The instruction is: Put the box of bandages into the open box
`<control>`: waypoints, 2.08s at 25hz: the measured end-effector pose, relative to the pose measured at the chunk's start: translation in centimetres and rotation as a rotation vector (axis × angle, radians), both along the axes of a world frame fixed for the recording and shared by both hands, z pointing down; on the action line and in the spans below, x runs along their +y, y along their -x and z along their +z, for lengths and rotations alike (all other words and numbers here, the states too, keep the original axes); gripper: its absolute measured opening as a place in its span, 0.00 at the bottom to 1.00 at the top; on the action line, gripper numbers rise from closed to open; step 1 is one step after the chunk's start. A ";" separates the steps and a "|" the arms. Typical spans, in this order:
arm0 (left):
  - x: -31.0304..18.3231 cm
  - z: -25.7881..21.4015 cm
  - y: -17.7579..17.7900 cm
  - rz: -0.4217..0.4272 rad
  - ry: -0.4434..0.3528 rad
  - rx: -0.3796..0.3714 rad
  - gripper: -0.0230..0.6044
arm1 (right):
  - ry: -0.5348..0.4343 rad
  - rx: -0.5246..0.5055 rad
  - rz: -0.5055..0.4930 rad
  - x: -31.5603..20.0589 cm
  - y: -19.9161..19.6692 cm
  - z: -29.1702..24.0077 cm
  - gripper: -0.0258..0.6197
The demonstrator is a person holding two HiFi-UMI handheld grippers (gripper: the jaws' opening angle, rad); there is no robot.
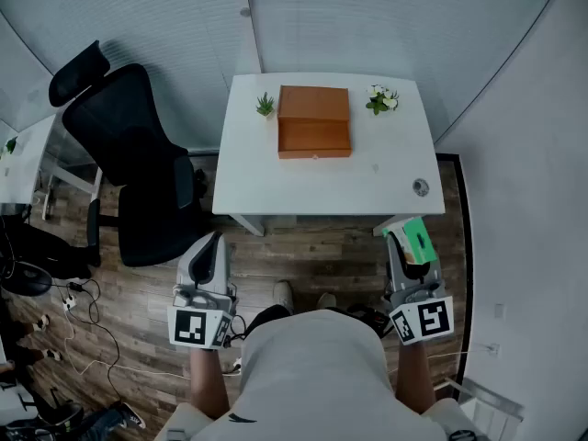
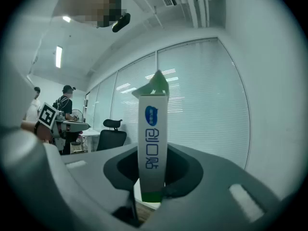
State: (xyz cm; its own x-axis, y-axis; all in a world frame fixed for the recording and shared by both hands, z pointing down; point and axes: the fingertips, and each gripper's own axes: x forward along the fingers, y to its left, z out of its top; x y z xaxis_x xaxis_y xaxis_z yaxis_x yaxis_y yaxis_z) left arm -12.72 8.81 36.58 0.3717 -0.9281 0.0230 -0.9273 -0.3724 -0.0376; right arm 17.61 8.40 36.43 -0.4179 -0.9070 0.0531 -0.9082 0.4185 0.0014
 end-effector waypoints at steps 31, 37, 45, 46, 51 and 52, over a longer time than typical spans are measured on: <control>-0.3 0.9 2.1 0.005 0.012 0.027 0.04 | 0.000 -0.040 -0.011 -0.3 2.1 -0.4 0.18; -1.7 1.0 4.5 0.014 0.025 0.034 0.05 | -0.002 -0.026 -0.003 -1.7 4.4 -0.6 0.18; -5.1 1.5 6.6 0.065 0.041 0.056 0.04 | -0.008 0.003 0.035 -5.0 6.6 -0.5 0.18; -5.6 1.4 6.5 0.076 0.040 0.059 0.05 | -0.007 0.010 0.033 -5.6 6.9 -0.4 0.18; -8.5 1.7 5.4 0.094 0.041 0.052 0.04 | -0.002 0.055 0.007 -9.4 7.3 0.4 0.18; -9.2 1.9 5.1 0.093 0.045 0.053 0.05 | 0.001 0.058 0.000 -10.3 7.2 0.6 0.18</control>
